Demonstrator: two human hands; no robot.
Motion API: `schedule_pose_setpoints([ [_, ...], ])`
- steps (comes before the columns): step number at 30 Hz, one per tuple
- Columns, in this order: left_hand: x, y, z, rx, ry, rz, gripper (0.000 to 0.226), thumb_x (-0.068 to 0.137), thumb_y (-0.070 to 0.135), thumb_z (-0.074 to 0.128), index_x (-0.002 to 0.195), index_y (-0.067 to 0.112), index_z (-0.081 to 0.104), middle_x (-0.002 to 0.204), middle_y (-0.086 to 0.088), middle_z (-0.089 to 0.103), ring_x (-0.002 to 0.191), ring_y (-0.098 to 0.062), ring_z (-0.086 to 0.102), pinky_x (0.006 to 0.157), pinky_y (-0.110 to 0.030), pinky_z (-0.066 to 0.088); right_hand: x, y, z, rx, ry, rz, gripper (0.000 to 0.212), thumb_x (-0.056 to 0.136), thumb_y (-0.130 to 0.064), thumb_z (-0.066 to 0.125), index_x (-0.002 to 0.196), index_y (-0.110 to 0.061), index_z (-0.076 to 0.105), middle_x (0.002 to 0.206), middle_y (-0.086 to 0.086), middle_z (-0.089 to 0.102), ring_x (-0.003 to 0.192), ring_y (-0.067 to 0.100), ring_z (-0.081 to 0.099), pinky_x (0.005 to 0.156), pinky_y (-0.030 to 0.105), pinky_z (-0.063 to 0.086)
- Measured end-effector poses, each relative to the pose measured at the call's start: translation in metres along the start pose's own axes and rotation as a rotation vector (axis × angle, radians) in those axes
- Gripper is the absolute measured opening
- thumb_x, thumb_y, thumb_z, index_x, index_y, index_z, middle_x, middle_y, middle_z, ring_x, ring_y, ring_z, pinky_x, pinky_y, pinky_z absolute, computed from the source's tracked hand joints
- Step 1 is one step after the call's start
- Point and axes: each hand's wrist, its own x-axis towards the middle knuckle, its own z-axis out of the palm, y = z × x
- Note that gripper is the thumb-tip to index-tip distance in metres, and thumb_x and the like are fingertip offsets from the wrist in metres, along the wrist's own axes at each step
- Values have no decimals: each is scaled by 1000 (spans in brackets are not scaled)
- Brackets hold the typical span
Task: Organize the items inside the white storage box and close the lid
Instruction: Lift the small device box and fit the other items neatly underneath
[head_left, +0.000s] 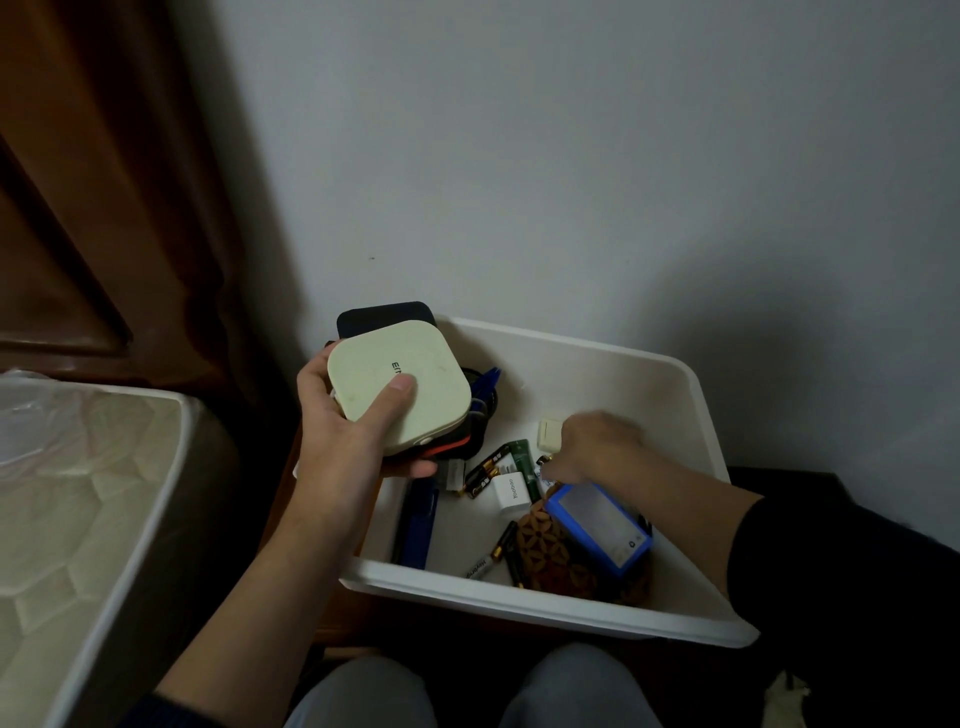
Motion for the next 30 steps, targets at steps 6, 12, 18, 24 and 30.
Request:
schedule_pose_setpoints([
  [6, 0, 1, 1, 1, 6, 1, 67, 85, 32, 82, 139, 45, 45, 135, 1, 63, 109, -30, 76, 60, -46, 62, 7, -13, 12, -61, 22, -29, 27, 76, -38, 78, 85, -20, 60, 89, 0, 62, 72, 15, 58, 50, 22, 39],
  [12, -1, 0, 1, 1, 14, 13, 62, 94, 24, 79, 141, 43, 44, 135, 1, 63, 107, -28, 76, 58, -44, 62, 12, -13, 15, 11, 36, -106, 39, 79, -50, 77, 78, -18, 56, 86, 1, 61, 79, 19, 62, 57, 24, 45],
  [18, -1, 1, 1, 8, 19, 5, 63, 95, 23, 78, 143, 43, 43, 135, 1, 62, 109, -30, 75, 60, -45, 62, 9, -28, 18, -144, 231, -100, 40, 91, -60, 57, 80, -21, 54, 76, -1, 50, 76, 19, 54, 67, 30, 38],
  [24, -1, 1, 1, 9, 8, 0, 63, 94, 25, 79, 141, 46, 43, 134, 1, 63, 107, -27, 77, 60, -46, 63, 11, -51, 26, 126, 67, -101, 51, 81, -70, 68, 96, -21, 64, 99, 1, 65, 89, 21, 64, 66, 28, 49],
  [30, -1, 2, 2, -2, 6, -10, 68, 85, 31, 81, 141, 46, 44, 135, 0, 63, 109, -31, 75, 61, -46, 62, 12, -51, 28, 353, -42, -43, 39, 83, -57, 69, 78, -23, 51, 95, -1, 65, 89, 19, 67, 63, 27, 47],
])
